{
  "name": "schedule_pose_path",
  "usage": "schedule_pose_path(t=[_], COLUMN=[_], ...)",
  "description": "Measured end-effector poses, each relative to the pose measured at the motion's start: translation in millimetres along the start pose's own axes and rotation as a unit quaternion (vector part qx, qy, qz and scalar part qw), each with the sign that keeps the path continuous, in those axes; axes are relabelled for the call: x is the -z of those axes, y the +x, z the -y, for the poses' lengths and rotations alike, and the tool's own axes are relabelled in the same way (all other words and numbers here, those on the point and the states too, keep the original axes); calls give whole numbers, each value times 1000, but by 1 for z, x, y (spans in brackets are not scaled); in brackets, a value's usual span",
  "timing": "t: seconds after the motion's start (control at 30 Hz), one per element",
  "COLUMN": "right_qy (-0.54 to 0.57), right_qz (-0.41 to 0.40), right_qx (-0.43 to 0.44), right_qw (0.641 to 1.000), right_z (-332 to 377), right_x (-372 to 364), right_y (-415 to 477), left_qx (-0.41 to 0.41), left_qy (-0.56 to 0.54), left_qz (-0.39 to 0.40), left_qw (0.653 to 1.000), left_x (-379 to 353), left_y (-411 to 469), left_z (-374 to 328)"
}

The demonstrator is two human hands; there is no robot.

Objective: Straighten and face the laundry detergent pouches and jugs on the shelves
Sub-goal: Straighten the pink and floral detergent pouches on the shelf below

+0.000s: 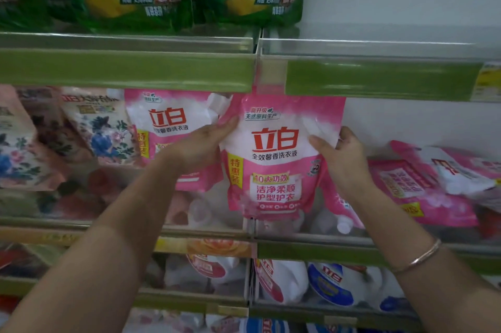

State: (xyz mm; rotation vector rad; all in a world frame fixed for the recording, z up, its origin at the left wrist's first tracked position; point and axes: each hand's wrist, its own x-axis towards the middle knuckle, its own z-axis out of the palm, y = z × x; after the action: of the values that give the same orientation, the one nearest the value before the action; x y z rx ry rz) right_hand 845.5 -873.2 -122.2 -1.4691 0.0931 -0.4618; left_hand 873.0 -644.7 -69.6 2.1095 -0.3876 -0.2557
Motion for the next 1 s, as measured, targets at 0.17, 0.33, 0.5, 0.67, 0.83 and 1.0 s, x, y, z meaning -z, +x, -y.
schedule_pose_path(t=[0.17,0.33,0.5,0.67,0.83,1.0], right_qy=[-92,-99,-128,-93,-93,-145], right_qz=[57,151,170,163,223,279], right_qx=[-101,-166,-167,-159,-179,-134], right_qw=[989,970,963,969,954,940], right_z=[-23,-40,-40,-38,-44,-50], right_x=[1,4,1,-16,-61,-120], right_y=[-12,-29,-29,-36,-50,-64], left_qx=[-4,88,94,100,146,209], left_qy=[-59,-238,-282,-290,-233,-224], left_qz=[-55,-170,-266,-285,-338,-405], left_qw=[997,952,917,908,900,861], left_x=[-5,-67,-78,-63,-27,24], left_y=[5,5,13,12,-4,-16], left_z=[11,41,45,54,80,121])
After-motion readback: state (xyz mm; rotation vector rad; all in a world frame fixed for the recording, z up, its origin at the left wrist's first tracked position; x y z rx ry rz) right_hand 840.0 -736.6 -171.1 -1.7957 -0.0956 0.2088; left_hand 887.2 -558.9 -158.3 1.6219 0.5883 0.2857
